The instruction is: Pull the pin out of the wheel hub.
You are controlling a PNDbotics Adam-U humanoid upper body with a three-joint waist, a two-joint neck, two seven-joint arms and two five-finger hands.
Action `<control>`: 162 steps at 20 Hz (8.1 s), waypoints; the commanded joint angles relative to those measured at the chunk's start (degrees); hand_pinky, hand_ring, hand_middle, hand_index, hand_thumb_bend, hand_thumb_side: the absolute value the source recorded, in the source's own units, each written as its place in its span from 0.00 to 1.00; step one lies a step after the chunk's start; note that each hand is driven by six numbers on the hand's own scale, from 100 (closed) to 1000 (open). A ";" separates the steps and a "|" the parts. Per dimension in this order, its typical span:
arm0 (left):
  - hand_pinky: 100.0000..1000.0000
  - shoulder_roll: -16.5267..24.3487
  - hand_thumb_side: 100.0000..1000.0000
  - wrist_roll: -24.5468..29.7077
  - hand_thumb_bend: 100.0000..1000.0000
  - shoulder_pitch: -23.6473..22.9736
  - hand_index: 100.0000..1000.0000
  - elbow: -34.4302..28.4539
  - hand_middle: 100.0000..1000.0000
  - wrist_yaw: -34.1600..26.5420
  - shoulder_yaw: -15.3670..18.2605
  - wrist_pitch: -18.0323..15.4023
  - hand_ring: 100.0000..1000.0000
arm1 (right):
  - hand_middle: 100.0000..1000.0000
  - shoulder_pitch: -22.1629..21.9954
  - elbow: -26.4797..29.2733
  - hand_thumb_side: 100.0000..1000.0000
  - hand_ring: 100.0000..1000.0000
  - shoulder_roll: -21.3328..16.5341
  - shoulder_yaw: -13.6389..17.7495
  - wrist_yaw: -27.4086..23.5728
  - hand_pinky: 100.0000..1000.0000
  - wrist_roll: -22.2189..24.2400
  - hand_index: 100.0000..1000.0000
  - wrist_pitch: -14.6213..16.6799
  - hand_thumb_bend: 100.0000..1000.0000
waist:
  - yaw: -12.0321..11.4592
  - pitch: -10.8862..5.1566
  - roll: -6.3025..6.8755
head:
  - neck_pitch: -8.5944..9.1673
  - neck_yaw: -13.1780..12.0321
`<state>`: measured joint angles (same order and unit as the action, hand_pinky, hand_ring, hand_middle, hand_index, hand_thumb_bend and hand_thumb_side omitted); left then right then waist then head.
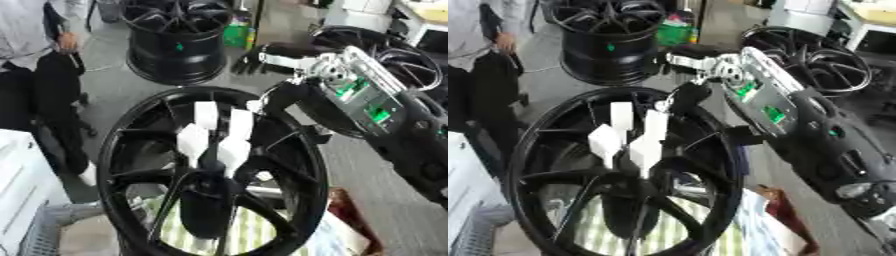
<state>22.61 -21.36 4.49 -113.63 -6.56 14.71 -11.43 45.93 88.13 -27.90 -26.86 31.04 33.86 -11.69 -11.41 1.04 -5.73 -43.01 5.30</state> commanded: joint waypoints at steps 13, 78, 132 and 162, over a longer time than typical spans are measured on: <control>0.82 0.82 0.41 0.23 0.29 0.17 0.83 -0.96 0.61 0.11 0.53 -0.17 0.83 | 0.81 0.28 -0.29 0.28 0.85 -0.53 0.65 0.27 0.82 0.03 0.88 -0.03 0.11 | 0.12 -0.33 0.46 | 0.46 0.19; 0.82 0.32 0.42 1.73 0.28 -1.10 0.83 -0.96 0.61 0.08 0.25 0.19 0.83 | 0.80 -2.08 7.94 0.34 0.85 -4.25 0.22 -3.85 0.82 3.81 0.88 -1.19 0.13 | 1.34 -0.25 0.10 | -0.12 -0.57; 0.83 -0.48 0.45 3.20 0.26 -1.03 0.83 -0.96 0.59 -0.80 -0.36 0.54 0.83 | 0.77 -5.27 -1.13 0.26 0.85 -1.80 0.29 -2.14 0.83 9.14 0.84 5.00 0.26 | -0.39 0.96 -0.56 | 1.35 0.48; 0.83 -0.79 0.45 3.51 0.25 -1.13 0.83 -0.96 0.60 -1.03 -0.38 1.01 0.84 | 0.27 -4.14 1.46 0.00 0.59 -2.25 2.51 -11.06 0.66 -3.46 0.30 -4.29 0.00 | -0.40 0.81 -0.60 | 1.59 0.22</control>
<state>21.08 -17.95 3.01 -113.63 -7.51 14.30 -10.49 40.36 87.84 -28.19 -25.76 21.22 31.48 -15.48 -11.86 2.47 -6.94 -42.17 5.55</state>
